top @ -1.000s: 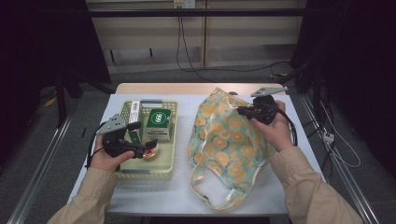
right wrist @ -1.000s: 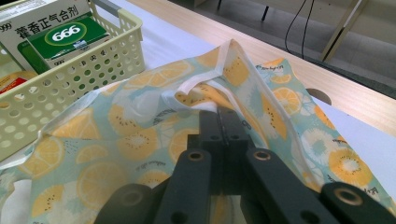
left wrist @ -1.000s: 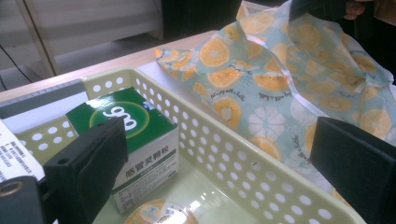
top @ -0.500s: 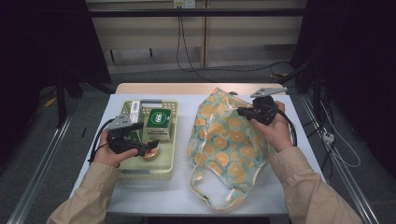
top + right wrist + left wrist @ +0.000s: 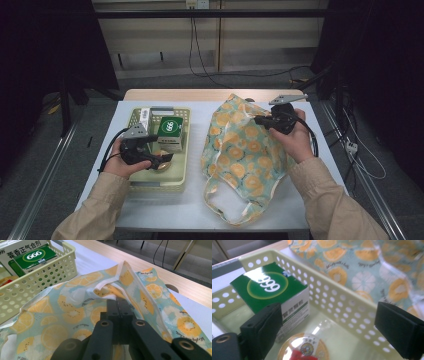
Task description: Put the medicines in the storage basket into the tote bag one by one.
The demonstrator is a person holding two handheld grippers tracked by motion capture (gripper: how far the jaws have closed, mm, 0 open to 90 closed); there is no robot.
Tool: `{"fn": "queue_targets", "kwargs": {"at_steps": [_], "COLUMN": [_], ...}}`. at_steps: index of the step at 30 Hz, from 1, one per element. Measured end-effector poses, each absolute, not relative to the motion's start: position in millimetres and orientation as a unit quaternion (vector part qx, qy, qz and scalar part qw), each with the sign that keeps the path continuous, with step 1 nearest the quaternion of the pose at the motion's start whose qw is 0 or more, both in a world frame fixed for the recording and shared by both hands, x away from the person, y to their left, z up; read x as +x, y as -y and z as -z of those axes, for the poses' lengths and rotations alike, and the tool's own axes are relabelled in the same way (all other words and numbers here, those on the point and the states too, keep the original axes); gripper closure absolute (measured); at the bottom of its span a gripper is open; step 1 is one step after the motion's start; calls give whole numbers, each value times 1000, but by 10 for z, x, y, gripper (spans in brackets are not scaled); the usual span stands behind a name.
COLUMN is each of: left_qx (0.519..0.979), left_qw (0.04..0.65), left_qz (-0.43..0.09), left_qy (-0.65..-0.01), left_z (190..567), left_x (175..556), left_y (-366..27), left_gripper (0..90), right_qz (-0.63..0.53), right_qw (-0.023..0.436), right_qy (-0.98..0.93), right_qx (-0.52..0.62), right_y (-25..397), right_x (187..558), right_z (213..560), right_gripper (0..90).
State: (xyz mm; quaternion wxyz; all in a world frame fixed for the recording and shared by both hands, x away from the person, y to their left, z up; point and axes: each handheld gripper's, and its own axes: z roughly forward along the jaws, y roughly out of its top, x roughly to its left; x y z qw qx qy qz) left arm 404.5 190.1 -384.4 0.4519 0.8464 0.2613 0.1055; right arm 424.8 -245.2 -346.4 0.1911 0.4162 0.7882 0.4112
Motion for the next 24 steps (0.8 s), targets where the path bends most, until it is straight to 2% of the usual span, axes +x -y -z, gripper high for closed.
{"fn": "queue_targets", "kwargs": {"at_steps": [12, 16, 21, 24], "left_qx": [875, 880, 882, 891], "left_qw": [393, 388, 390, 365], "left_qz": [-80, -85, -63, -71], "left_qy": [-271, -260, -257, -261], "left_z": [4071, 4101, 4112, 4154], "left_x": [4177, 4198, 4164, 4137], "left_y": [-1872, -1869, -1846, -1835], "left_gripper": [102, 146, 114, 113], "right_qz": [-408, -405, -404, -403], "right_qw": [186, 183, 183, 184], "right_qy": [-793, -796, -797, -799], "right_qx": [412, 410, 409, 408], "right_y": [2400, 2386, 2386, 2382], "right_x": [4254, 4252, 4253, 4248], "right_z": [3516, 3538, 3541, 3536], "right_gripper": [900, 900, 900, 900]}}
